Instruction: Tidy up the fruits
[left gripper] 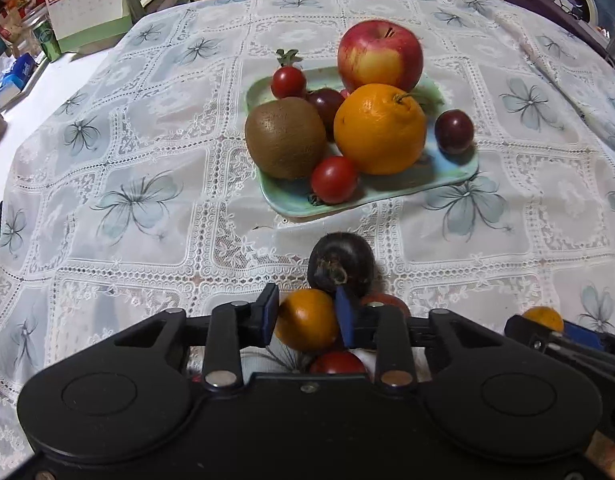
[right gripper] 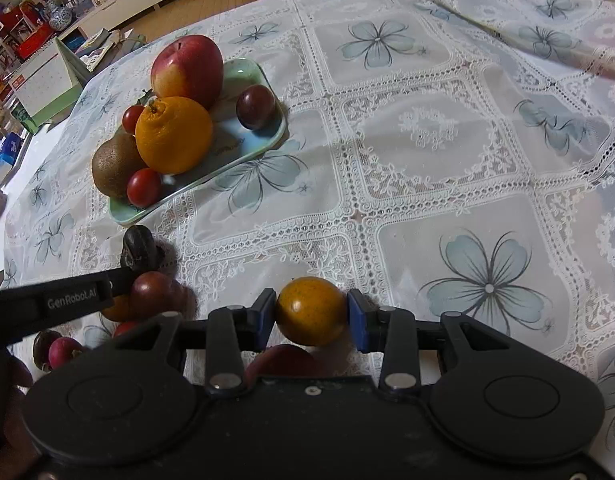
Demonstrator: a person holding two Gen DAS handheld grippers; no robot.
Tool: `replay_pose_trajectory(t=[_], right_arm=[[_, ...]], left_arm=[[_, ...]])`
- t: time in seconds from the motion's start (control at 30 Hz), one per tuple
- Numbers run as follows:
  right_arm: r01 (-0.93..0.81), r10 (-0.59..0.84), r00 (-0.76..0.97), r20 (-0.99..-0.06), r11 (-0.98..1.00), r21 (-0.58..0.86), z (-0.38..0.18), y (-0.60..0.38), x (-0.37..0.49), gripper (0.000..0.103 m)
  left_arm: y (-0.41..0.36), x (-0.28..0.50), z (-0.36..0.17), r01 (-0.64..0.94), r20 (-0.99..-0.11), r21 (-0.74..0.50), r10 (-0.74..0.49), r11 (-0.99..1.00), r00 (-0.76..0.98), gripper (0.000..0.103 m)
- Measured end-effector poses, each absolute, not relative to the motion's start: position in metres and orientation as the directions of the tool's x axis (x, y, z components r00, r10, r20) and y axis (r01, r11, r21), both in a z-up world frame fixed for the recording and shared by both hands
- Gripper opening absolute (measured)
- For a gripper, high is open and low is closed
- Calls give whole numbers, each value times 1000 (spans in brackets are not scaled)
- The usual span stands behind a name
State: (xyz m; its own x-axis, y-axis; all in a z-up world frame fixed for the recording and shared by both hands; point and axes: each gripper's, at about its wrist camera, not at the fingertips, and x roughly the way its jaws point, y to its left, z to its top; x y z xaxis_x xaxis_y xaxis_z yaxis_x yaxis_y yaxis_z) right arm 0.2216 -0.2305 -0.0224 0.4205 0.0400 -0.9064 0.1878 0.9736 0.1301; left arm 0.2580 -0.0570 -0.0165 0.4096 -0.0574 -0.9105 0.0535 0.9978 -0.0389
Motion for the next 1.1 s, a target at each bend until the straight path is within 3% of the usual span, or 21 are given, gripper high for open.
replay_pose_trajectory(t=[0.03,0.23,0.4,0.5,0.8,1.1], right_arm=[[191,35,430,-902,973,129,-20,-231,220,39],[193,35,504,-863,969,153,12,-235,201,39],[172,63,541,-839,968,183,36,-235,185,39],[163,64,545,-836,970,181,43,-233,180,39],[149,65,524,-849,975,166,31,-231,172,39],[148,57,529,-847,976,158,26,-235,167,39]], left_arm=[[-56,255,-10,54,-908,-45,-63,998,414,3],[-52,224,40,106,-877,-68,-110,992,468,2],[-51,218,54,138,-863,-56,-118,989,491,16],[-53,223,43,130,-873,-30,-89,991,479,37],[-58,255,-11,72,-926,7,-21,997,377,42],[-70,258,-23,94,-921,41,1,995,389,49]])
